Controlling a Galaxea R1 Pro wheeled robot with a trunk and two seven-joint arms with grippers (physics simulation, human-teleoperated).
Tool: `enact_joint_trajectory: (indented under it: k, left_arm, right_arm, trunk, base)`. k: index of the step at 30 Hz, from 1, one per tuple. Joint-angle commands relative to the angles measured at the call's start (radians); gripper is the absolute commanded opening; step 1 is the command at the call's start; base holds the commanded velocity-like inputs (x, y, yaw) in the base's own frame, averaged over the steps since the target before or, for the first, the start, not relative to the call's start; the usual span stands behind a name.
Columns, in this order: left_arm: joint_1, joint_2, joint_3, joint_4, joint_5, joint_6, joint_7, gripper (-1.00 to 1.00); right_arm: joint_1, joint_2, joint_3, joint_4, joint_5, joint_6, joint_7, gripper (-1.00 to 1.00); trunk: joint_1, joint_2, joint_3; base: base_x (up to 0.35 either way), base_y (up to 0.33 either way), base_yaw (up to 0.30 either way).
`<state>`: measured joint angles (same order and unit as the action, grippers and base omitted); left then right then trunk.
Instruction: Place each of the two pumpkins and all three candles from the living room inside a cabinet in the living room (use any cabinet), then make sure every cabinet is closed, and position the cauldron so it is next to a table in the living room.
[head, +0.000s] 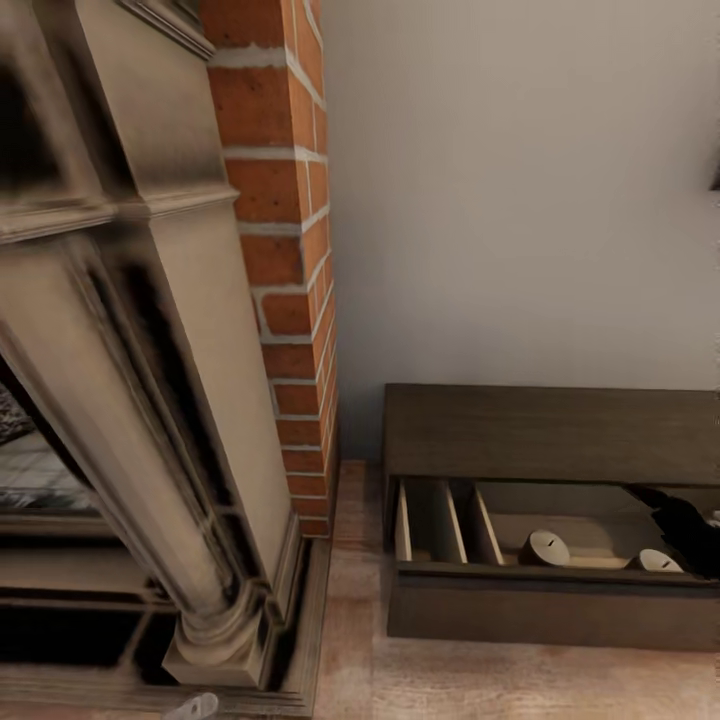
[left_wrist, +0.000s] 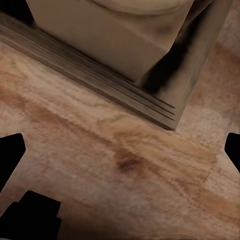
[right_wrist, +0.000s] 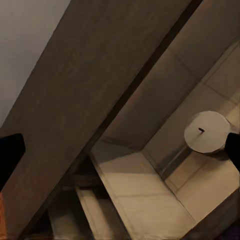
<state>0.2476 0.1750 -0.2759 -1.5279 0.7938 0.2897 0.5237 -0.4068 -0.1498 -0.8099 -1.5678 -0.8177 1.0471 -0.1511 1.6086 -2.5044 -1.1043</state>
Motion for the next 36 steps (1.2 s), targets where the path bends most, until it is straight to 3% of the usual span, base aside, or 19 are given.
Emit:
enact_joint_trajectory:
  k: [1, 9, 15, 18, 20, 22, 27, 31, 32, 33, 36]
  left_arm:
    - [0.0, 0.0, 0.0, 0.0, 0.0, 0.0, 0.0, 1.0]
    - [-0.001, 0.0, 0.0, 0.0, 0.0, 0.0, -0.001, 1.0]
    - [-0.001, 0.0, 0.0, 0.0, 0.001, 0.0, -0.001, 1.0]
    - [-0.002, 0.0, 0.0, 0.0, 0.001, 0.0, -0.001, 1.0]
    - [-0.002, 0.0, 0.0, 0.0, 0.001, 0.0, -0.001, 1.0]
    - [-0.002, 0.0, 0.0, 0.0, 0.001, 0.0, -0.001, 1.0]
    - [-0.002, -0.001, 0.0, 0.0, 0.001, 0.0, 0.0, 1.0]
    - [-0.002, -0.002, 0.0, 0.0, 0.001, 0.0, -0.001, 1.0]
    - [-0.002, -0.002, 0.0, 0.0, 0.001, 0.0, 0.0, 1.0]
    - [-0.002, -0.002, 0.0, 0.0, 0.001, 0.0, 0.0, 1.0]
    - [-0.003, -0.002, 0.0, 0.001, 0.001, 0.0, 0.0, 1.0]
  right_arm:
    - [0.002, 0.001, 0.016, -0.002, -0.003, 0.0, 0.0, 1.0]
    - [0.005, 0.004, 0.042, -0.026, -0.01, 0.0, -0.001, 1.0]
    - [0.011, 0.004, 0.027, -0.044, -0.008, 0.0, -0.008, 1.0]
    - [0.013, 0.0, -0.025, -0.025, -0.006, 0.0, -0.012, 1.0]
    - [0.013, -0.006, -0.079, 0.027, -0.006, 0.0, -0.014, 1.0]
    - [0.01, -0.015, -0.105, 0.087, -0.008, 0.0, -0.014, 1.0]
    - [0.007, -0.042, -0.121, 0.147, -0.009, 0.0, -0.015, 1.0]
    - [-0.002, -0.05, -0.122, 0.317, -0.012, 0.0, -0.004, 1.0]
    - [-0.01, -0.051, -0.118, 0.422, -0.014, -0.021, 0.022, 1.0]
    - [-0.012, -0.051, -0.115, 0.453, -0.014, -0.056, 0.053, 1.0]
    - [-0.014, -0.044, -0.11, 0.504, -0.01, -0.121, 0.244, 1.0]
  trunk:
    - [0.0, 0.0, 0.0]
    - [0.0, 0.0, 0.0]
    - [0.0, 0.0, 0.0]
    - [0.0, 0.0, 0.0]
    - [0.0, 0.0, 0.0]
    - [0.0, 0.0, 0.0]
    - [0.0, 0.0, 0.0]
    - [0.0, 0.0, 0.0]
    - [0.0, 0.0, 0.0]
    - [0.0, 0.0, 0.0]
    - [0.0, 0.0, 0.0]
  base:
    - [-0.231, 0.0, -0.007]
    - [-0.071, 0.0, -0.192]
    - [-0.001, 0.0, -0.038]
    - [0.0, 0.0, -0.024]
    - [0.0, 0.0, -0.009]
    - [0.0, 0.0, -0.004]
    - [0.0, 0.0, -0.001]
    - [0.0, 0.0, 0.0]
    - [0.0, 0.0, 0.0]
    - [0.0, 0.0, 0.0]
    - [0.0, 0.0, 0.0]
